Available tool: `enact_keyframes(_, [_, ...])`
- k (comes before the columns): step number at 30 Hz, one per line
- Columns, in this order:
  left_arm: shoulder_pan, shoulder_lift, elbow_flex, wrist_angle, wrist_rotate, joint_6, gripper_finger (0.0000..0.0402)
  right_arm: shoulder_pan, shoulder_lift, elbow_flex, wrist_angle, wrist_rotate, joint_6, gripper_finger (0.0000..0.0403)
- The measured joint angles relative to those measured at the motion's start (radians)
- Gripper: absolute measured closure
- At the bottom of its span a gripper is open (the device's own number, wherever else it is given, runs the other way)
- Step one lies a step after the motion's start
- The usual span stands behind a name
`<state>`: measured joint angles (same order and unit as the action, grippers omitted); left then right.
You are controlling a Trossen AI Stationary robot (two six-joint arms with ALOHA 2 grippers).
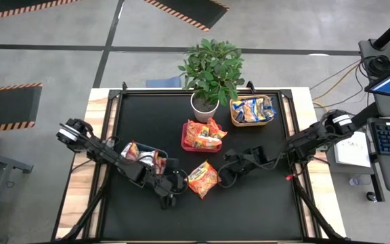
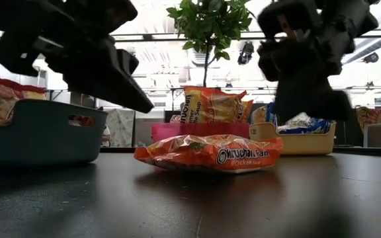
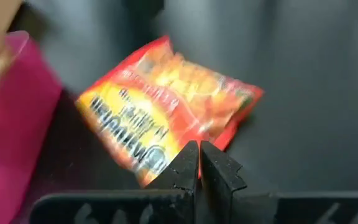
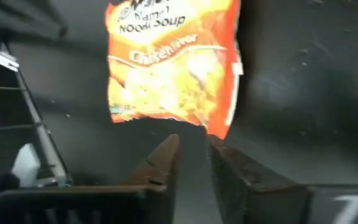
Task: Sort Maruchan noodles
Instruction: Put the orange noodle pack into the red bin
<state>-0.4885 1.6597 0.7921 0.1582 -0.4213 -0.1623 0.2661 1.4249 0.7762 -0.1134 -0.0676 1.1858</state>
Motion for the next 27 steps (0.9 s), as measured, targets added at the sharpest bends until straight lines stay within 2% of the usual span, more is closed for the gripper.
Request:
enact_keyframes(6, [0.009, 0.042, 0.007, 0.062, 0.067, -0.005, 0.0402, 0.000, 0.015, -0.003, -0.008, 0.000, -0.007, 0.0247])
enact_keyframes(8, [0.009, 0.043, 0.001, 0.050, 0.071, -0.007, 0.0402, 0.000, 0.039, 0.001, 0.043, -0.001, -0.003, 0.0216])
enact_keyframes(14, [0.015, 0.063, -0.009, 0.100, 0.091, -0.018, 0.0402, 0.000, 0.077, -0.002, 0.023, -0.002, 0.002, 0.0134])
enact_keyframes(16, [0.015, 0.064, -0.017, 0.096, 0.094, -0.019, 0.0402, 0.000, 0.101, 0.005, 0.077, -0.003, 0.004, 0.0112])
enact_keyframes(18, [0.024, 0.083, -0.018, 0.128, 0.098, -0.022, 0.0402, 0.000, 0.102, -0.002, 0.058, -0.002, -0.002, 0.0094])
enact_keyframes(21, [0.034, 0.094, -0.030, 0.139, 0.099, -0.023, 0.0402, -0.001, 0.133, 0.001, 0.126, -0.003, -0.013, 0.0076])
enact_keyframes(27, [0.052, 0.117, -0.052, 0.197, 0.105, -0.034, 0.0402, -0.008, 0.181, -0.008, 0.175, -0.001, -0.050, 0.0063])
